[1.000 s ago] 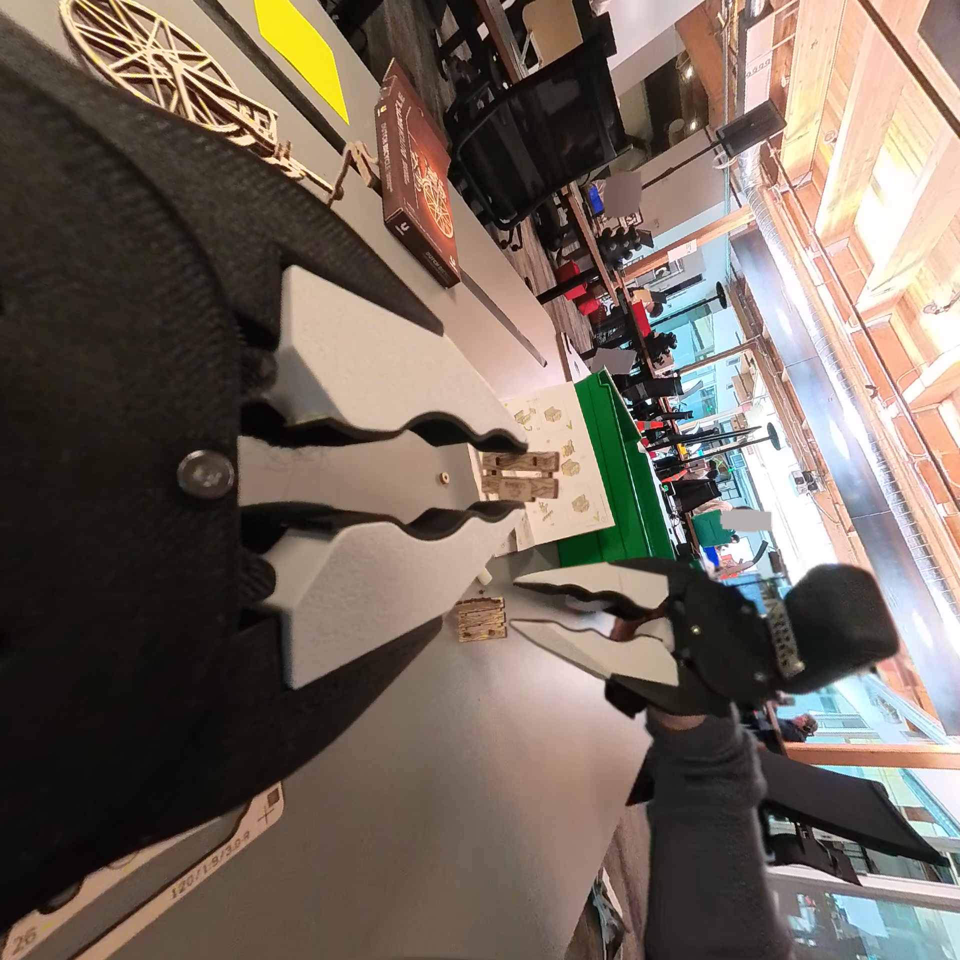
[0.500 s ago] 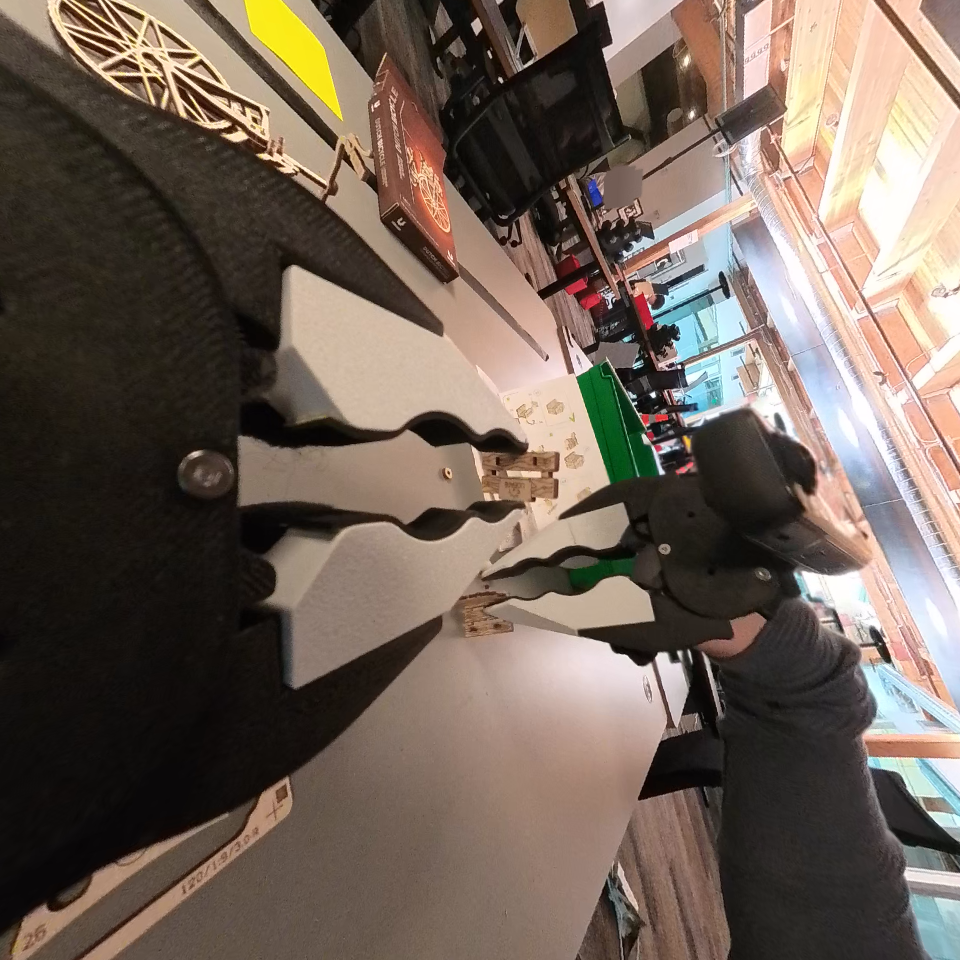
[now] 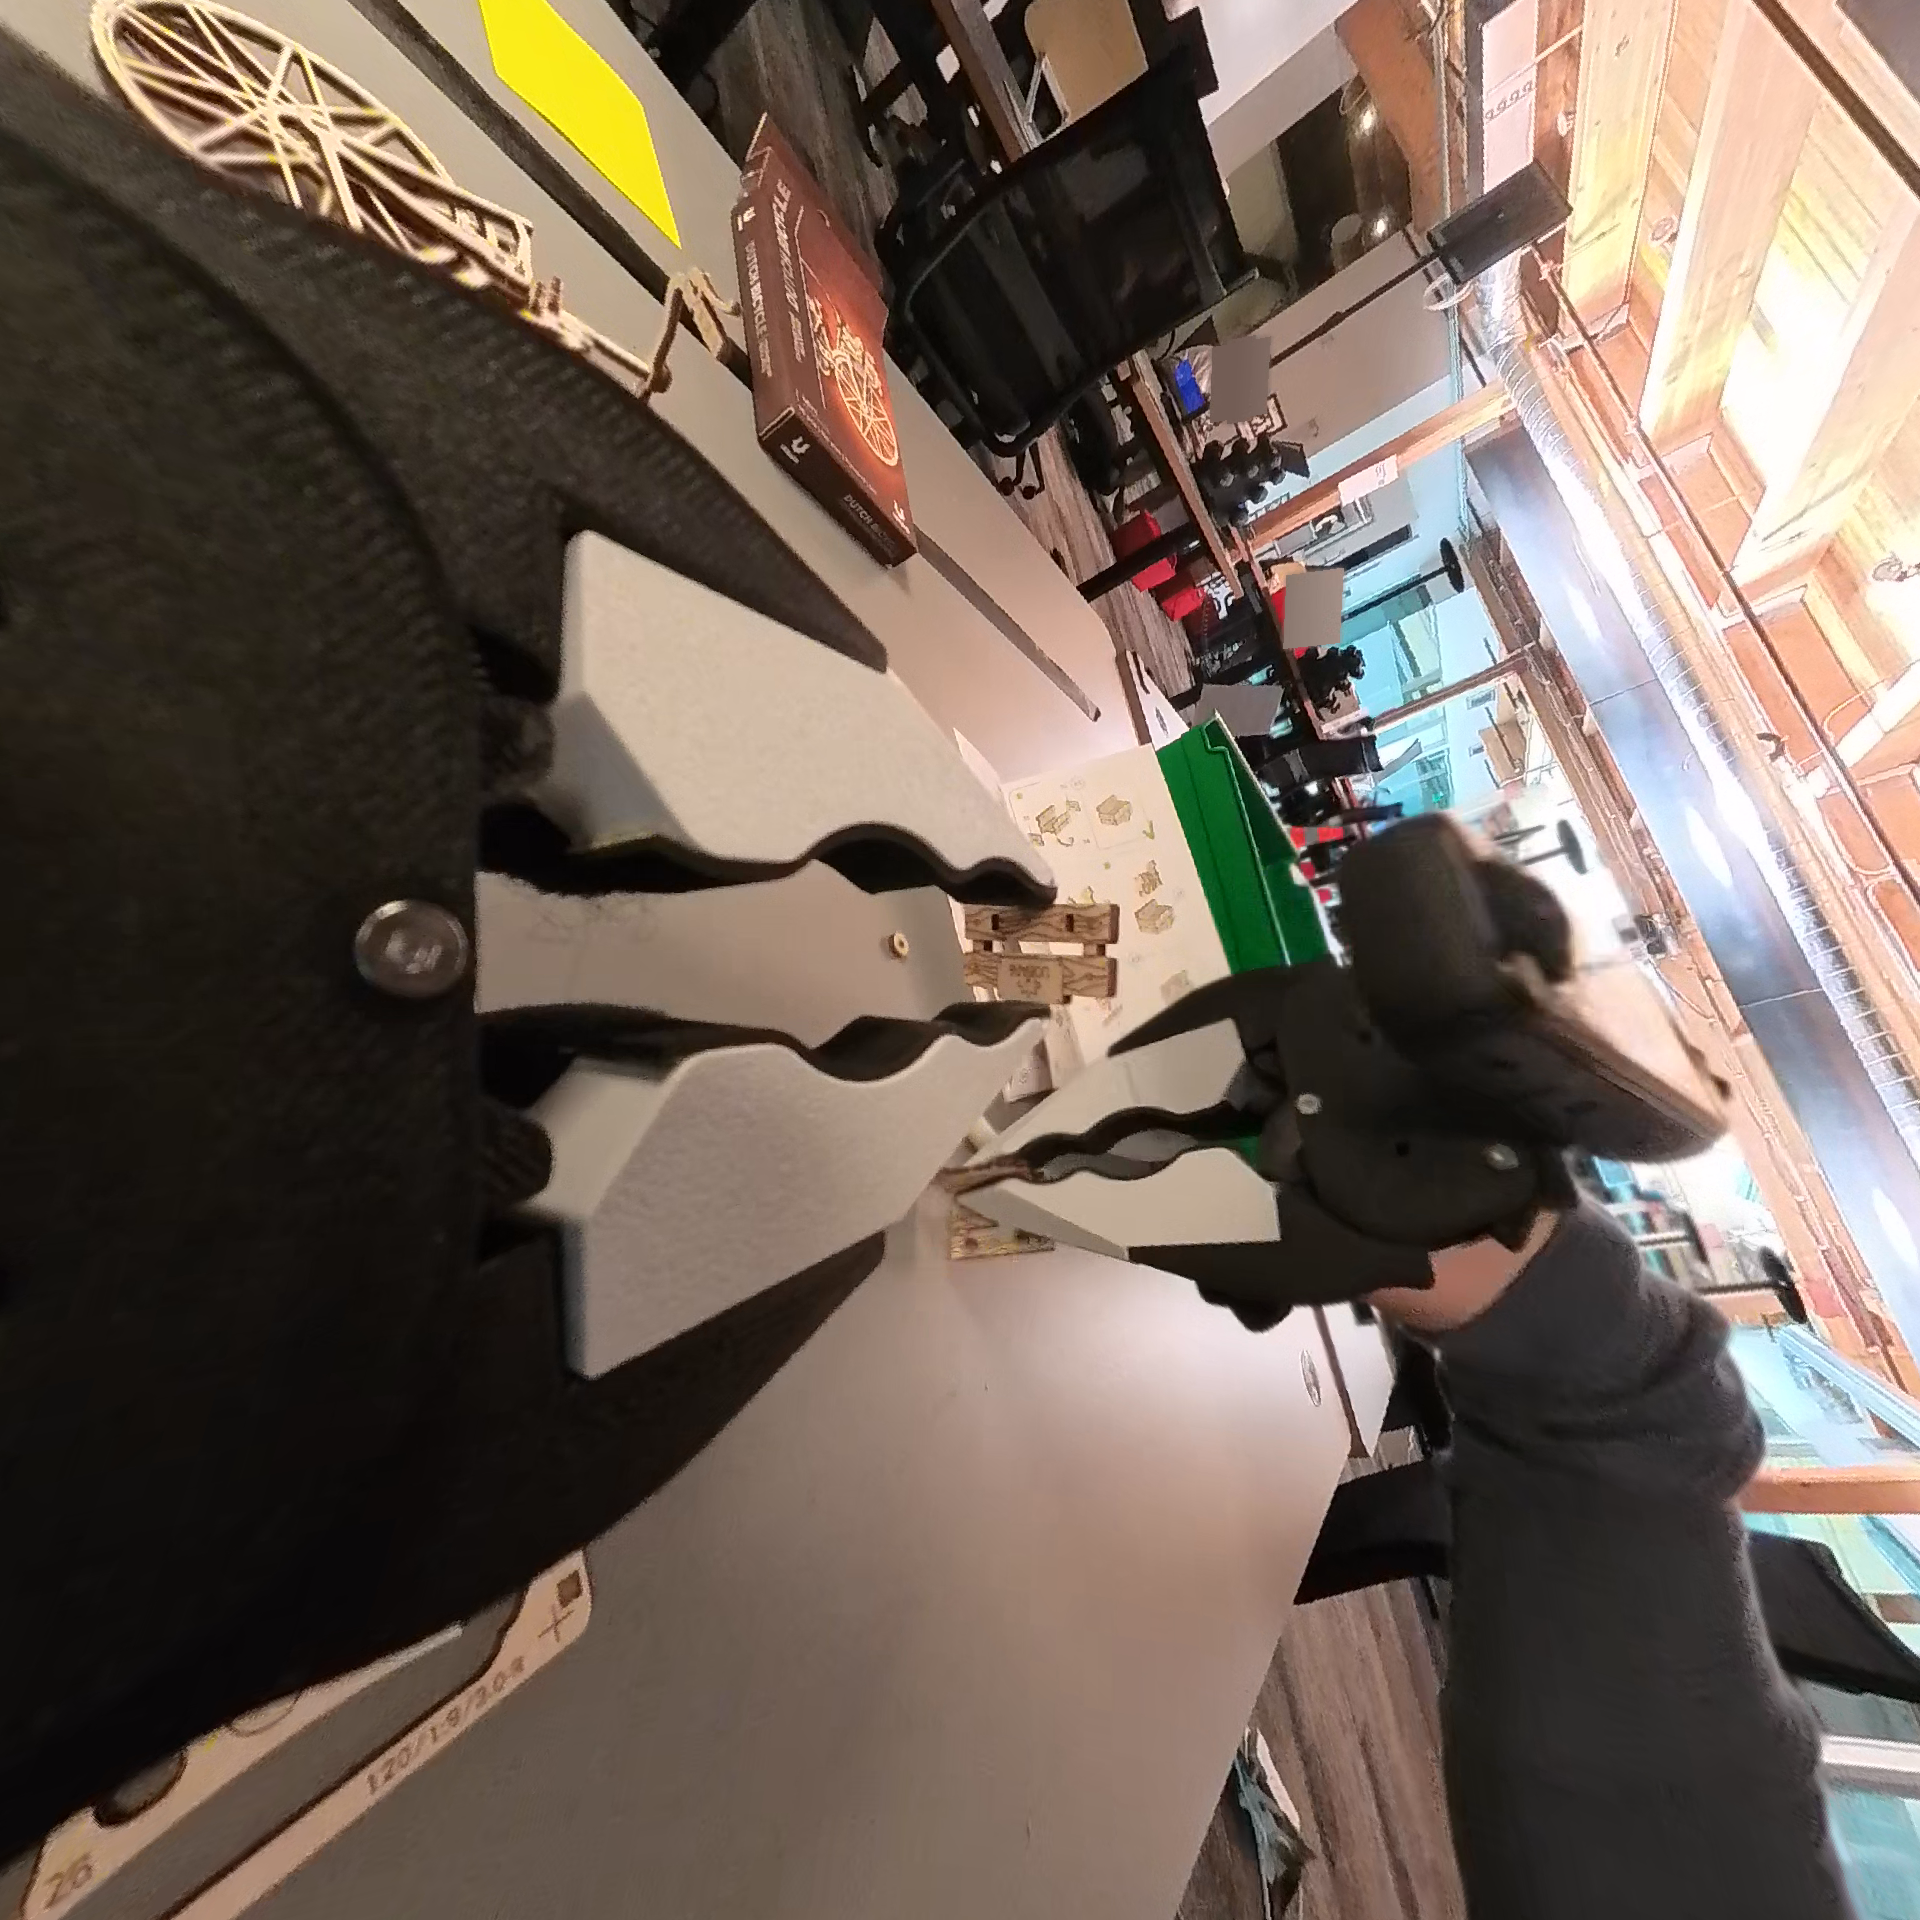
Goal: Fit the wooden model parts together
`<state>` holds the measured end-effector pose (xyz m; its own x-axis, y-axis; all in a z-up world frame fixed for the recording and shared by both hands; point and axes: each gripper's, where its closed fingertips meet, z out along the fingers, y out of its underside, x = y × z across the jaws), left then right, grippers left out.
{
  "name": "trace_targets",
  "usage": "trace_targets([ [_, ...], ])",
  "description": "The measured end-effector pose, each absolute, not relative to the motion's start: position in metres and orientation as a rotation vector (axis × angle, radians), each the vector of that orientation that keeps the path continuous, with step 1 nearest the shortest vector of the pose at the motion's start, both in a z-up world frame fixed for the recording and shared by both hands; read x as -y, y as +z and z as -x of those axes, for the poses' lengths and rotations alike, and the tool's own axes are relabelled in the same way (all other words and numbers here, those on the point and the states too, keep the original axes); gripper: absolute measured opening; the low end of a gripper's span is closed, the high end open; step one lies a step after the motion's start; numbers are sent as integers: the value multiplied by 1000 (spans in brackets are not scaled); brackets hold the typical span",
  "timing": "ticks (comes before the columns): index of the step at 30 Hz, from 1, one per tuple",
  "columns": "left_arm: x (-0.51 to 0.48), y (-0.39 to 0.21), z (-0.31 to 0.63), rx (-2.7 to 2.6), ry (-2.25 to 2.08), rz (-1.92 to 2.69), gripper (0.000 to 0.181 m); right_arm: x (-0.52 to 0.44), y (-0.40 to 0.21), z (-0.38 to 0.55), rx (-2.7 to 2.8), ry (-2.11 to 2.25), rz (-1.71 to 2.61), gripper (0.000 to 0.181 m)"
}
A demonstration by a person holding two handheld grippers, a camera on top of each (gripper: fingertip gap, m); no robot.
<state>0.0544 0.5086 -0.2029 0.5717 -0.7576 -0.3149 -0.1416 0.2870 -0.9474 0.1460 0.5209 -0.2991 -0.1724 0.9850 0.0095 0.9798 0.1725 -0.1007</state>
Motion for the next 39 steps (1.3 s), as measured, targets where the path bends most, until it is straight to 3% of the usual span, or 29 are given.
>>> trace_targets([
  [5,-506,-197,-59,-934,-358,1194,16,-526,-266,-109,2111,82,1667,0],
  [13,-508,-197,-54,-1040,268,1041,16,-538,-212,-58,1714,-435,882,1],
  [25,-509,-200,-55,-1116,488,930,16,-525,-205,-54,1511,-416,726,0],
  [39,-508,-203,-69,-1114,375,935,16,-528,-206,-60,1504,-370,827,0],
])
